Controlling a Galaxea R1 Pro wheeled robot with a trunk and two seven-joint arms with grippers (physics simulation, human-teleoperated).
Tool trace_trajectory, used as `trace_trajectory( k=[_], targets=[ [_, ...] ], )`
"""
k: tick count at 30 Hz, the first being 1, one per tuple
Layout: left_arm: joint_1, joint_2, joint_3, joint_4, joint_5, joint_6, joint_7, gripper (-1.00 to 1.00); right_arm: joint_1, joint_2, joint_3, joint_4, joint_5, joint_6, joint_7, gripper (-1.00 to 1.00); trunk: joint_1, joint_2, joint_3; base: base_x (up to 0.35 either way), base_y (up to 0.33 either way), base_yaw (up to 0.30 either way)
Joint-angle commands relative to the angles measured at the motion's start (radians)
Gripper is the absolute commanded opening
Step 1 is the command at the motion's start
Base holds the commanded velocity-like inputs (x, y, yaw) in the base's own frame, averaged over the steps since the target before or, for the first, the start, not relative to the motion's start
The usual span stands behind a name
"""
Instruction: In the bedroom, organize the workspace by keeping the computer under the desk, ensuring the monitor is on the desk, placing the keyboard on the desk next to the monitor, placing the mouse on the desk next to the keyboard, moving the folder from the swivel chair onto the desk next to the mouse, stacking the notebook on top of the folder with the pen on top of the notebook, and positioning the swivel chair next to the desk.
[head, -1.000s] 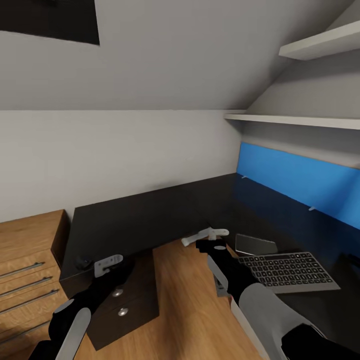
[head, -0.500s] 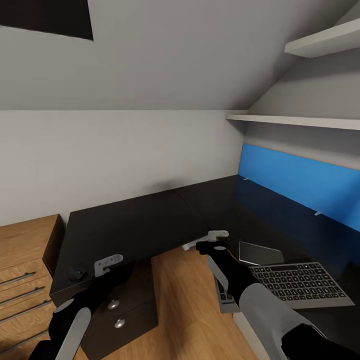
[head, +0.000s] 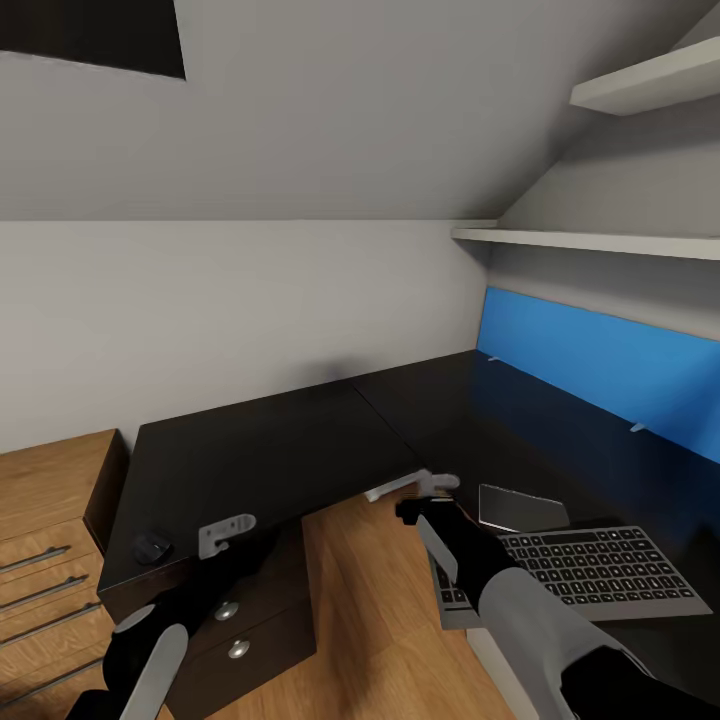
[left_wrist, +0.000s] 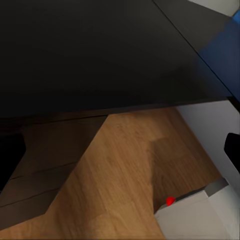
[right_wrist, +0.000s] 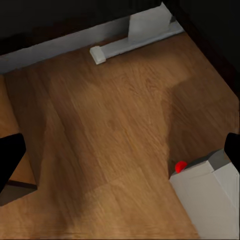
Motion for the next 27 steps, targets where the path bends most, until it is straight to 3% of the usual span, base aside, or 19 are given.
trace_trajectory(
  k=[1, 8, 12, 24, 27],
  targets=[
    [0.0, 0.001, -0.003, -0.002, 0.011, 0.003, 0.01, 1.0, -0.001, -0.001, 0.002, 0.002, -0.015, 0.011, -0.009, 1.0, 0.0, -0.001, -0.001, 0.001, 0.0, 0.0],
    [0.0, 0.0, -0.006, -0.002, 0.012, 0.001, -0.027, 1.0, -0.001, -0.003, -0.022, 0.014, -0.087, 0.086, -0.009, 1.0, 0.0, -0.001, -0.001, 0.0, 0.0, 0.0],
    [0.0, 0.0, -0.006, -0.002, 0.012, 0.001, -0.047, 1.0, -0.001, -0.003, -0.023, 0.015, -0.096, 0.092, -0.01, 1.0, 0.0, -0.001, -0.001, 0.0, 0.0, 0.0],
    [0.0, 0.0, -0.005, -0.002, 0.012, -0.002, -0.052, 1.0, -0.001, -0.006, -0.023, 0.015, -0.098, 0.095, -0.011, 1.0, 0.046, -0.085, -0.039, 0.0, 0.0, 0.0],
    [0.0, 0.0, -0.005, -0.002, 0.012, -0.002, -0.052, 1.0, -0.001, -0.006, -0.023, 0.015, -0.098, 0.094, -0.011, 1.0, 0.046, -0.085, -0.039, 0.0, 0.0, 0.0]
  ],
)
